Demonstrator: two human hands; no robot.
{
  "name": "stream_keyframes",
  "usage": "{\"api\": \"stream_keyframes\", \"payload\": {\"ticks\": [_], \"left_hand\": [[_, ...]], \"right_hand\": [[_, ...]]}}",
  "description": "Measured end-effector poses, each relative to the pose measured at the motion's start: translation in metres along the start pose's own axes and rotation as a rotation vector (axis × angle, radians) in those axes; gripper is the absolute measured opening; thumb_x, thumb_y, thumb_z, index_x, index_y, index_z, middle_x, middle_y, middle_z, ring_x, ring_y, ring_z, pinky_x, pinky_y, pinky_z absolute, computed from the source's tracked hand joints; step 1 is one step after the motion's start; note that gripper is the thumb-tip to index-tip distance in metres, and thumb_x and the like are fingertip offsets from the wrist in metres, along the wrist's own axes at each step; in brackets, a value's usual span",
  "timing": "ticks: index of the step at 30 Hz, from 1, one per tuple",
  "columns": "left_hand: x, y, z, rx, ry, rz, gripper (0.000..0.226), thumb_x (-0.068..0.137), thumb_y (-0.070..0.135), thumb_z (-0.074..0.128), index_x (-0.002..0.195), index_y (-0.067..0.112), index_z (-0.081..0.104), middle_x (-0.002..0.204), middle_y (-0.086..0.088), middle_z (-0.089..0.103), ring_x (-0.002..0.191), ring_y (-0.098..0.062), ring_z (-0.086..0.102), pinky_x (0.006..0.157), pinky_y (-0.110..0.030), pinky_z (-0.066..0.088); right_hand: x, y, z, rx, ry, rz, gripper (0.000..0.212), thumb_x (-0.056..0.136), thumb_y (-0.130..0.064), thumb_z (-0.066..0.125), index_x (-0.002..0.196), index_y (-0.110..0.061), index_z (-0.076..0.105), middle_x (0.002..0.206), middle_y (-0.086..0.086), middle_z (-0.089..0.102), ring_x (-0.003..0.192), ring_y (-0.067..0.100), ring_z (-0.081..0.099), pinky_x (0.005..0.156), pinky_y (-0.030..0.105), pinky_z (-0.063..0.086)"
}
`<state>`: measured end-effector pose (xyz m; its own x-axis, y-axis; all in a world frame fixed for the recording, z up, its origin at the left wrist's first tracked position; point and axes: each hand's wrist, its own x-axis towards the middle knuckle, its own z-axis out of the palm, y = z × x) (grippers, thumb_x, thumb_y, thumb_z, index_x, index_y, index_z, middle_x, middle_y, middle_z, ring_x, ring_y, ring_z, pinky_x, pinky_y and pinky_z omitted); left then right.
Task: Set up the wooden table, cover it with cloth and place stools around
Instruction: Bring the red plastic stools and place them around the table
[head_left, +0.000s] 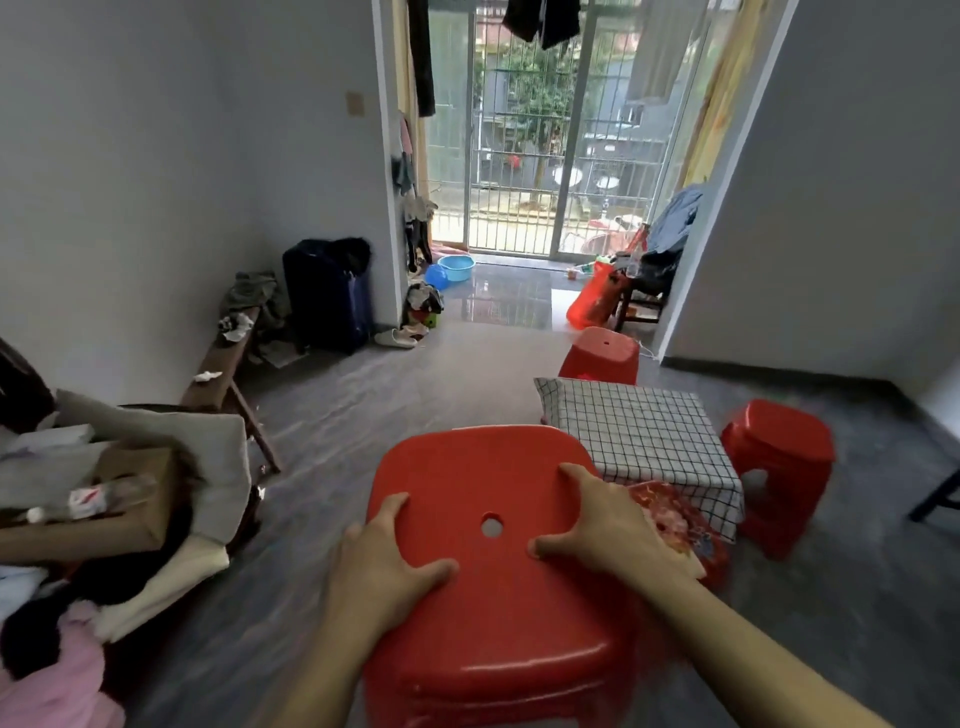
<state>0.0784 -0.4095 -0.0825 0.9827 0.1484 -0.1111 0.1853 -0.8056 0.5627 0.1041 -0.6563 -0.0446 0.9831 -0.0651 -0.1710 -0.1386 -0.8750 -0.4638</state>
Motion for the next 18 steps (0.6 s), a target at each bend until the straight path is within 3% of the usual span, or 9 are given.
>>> {"api": "stream_keyframes", "payload": {"ticks": [7,18], "left_hand": [[0.118,-0.011,-0.019,-0.035,-0.001,0.054,0.108,0.046,0.072,0.073,0.142,0.041,0.035,0.119,-0.008,0.06,0.114,-0.026,0.054,0.098,-0.038,0.046],[0.326,0.028,-0.003,0.044,-0.043,0.045,0.117,0.033,0.082,0.063,0.14,0.041,0.039,0.125,-0.006,0.061,0.114,-0.026,0.057,0.098,-0.038,0.047]], "right_hand": [[0.098,-0.04,0.009,0.005,0.048,0.033,0.12,0.047,-0.065,0.084,0.148,-0.035,0.026,0.134,0.007,0.055,0.119,0.023,0.056,0.103,0.037,0.046],[0.305,-0.039,0.013,0.125,0.028,0.087,0.117,0.049,-0.061,0.085,0.148,-0.038,0.028,0.131,0.008,0.052,0.121,0.026,0.053,0.104,0.039,0.045]]}}
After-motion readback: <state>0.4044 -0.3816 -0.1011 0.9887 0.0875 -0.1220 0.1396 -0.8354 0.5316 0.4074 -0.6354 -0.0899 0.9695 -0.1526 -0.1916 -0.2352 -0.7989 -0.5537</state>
